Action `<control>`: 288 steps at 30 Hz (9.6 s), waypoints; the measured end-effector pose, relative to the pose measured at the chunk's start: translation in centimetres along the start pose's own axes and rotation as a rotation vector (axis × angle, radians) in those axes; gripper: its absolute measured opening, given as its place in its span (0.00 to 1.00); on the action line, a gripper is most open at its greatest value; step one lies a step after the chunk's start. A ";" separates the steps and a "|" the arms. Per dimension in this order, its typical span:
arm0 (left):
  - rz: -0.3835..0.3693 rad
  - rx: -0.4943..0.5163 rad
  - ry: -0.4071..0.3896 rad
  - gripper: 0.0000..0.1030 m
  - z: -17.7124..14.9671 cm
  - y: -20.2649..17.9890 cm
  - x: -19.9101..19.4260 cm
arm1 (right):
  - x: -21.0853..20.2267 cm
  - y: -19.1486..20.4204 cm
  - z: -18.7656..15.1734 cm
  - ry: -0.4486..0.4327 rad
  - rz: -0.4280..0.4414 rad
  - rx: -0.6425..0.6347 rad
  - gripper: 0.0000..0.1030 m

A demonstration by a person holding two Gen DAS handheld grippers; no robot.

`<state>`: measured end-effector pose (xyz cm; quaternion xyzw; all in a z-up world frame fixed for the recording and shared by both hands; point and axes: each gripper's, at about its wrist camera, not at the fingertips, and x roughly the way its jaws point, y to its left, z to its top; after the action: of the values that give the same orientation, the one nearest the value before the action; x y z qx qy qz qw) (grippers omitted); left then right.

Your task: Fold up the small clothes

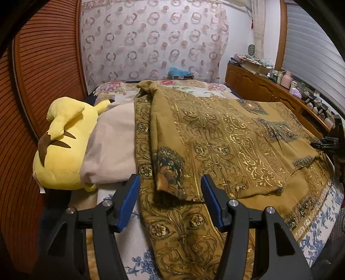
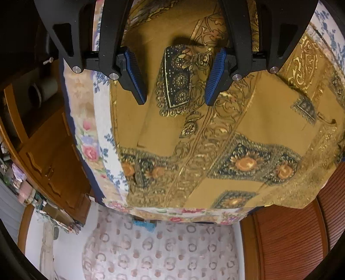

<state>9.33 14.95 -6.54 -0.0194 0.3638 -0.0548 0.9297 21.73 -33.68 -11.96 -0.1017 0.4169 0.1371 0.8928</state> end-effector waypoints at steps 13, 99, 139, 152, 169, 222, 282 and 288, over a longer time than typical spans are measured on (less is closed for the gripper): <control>-0.023 -0.043 -0.034 0.53 -0.4 0.4 -0.8 | -0.1 -0.2 -0.6 -0.022 0.010 0.025 0.57; 0.017 -0.060 -0.017 0.53 -4.9 -0.7 -5.2 | -9.3 4.5 -2.6 -0.123 0.035 -0.121 0.51; 0.006 -0.155 0.074 0.55 -6.6 2.2 -1.4 | -2.8 8.7 -3.8 -0.025 0.126 -0.120 0.72; -0.015 -0.096 0.077 0.18 -6.2 0.6 -1.1 | -2.9 8.8 -3.9 -0.026 0.127 -0.120 0.73; -0.131 -0.019 -0.135 0.04 -1.2 -4.2 -5.5 | -2.9 8.7 -3.9 -0.025 0.129 -0.120 0.73; -0.467 0.320 -0.128 0.03 13.3 -29.3 -1.7 | -11.4 0.8 -3.8 -0.249 0.035 0.056 0.73; -0.275 0.195 0.029 0.56 7.0 -18.5 4.3 | -7.2 -0.8 1.3 -0.142 0.018 -0.041 0.01; -0.284 0.208 0.033 0.56 6.7 -19.7 4.4 | -6.9 -2.1 -0.4 -0.119 0.002 -0.010 0.02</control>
<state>15.35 -5.12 -3.06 0.0265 0.3651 -0.2235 0.9034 17.94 -36.91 -6.77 -0.0973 0.3623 0.1456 0.9155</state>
